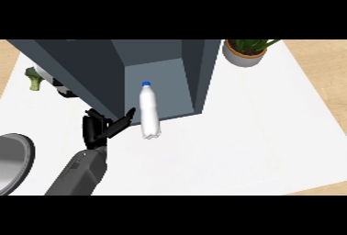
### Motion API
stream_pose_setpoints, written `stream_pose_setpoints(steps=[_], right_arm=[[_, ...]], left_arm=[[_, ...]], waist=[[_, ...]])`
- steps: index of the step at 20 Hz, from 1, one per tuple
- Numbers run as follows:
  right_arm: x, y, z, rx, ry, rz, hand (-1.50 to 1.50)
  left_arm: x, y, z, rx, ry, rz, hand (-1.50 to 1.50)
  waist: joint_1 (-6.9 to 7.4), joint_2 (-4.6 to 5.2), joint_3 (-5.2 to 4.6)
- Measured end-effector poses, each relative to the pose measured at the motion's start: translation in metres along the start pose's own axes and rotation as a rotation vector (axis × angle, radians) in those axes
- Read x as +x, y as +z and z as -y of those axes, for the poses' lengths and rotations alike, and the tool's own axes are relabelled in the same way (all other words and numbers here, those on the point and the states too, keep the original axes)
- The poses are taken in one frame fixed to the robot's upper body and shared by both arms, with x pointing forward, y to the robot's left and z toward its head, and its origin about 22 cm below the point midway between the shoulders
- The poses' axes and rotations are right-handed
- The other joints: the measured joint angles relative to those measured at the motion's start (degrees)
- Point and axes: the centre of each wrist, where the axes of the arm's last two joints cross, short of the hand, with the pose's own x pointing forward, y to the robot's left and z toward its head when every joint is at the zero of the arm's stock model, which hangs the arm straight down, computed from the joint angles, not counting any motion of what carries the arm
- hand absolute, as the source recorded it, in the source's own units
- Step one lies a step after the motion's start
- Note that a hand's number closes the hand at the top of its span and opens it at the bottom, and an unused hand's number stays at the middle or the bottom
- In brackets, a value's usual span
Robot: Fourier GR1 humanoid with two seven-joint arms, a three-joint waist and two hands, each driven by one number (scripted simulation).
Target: Pick up the bottled water, place it into the cabinet and close the cabinet
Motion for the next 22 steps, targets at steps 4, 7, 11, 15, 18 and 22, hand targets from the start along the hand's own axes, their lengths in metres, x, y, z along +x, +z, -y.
stream_pose_setpoints(steps=[4, 7, 11, 15, 18, 22], right_arm=[[0.0, -0.002, 0.003, 0.008, -0.001, -0.001, -1.5], [-0.002, -0.004, 0.003, 0.012, -0.01, 0.002, -1.5], [-0.002, -0.005, 0.004, 0.024, -0.008, 0.006, -1.5], [-0.003, -0.007, 0.003, 0.041, -0.011, 0.003, -1.5], [-0.003, -0.009, 0.003, 0.048, -0.012, 0.007, -1.5], [-0.004, -0.01, 0.003, 0.048, -0.01, 0.006, -1.5]], left_arm=[[0.0, 0.0, -0.002, 0.016, -0.007, 0.004, -1.5], [0.0, 0.0, -0.004, 0.022, -0.02, 0.012, -1.5], [0.0, 0.0, -0.008, 0.013, -0.048, 0.028, -1.5], [-0.001, -0.002, -0.017, -0.031, -0.091, 0.054, -1.5], [-0.001, -0.003, -0.021, -0.066, -0.122, 0.078, 1.5], [0.0, -0.006, -0.021, -0.1, -0.122, 0.097, 1.5]], waist=[[-0.48, 0.04, 0.03], [-0.7, 0.14, 0.05], [-1.14, 0.14, 0.0], [-1.65, 0.12, 0.0], [-1.79, 0.11, -0.09], [-1.4, 0.17, -0.42]])
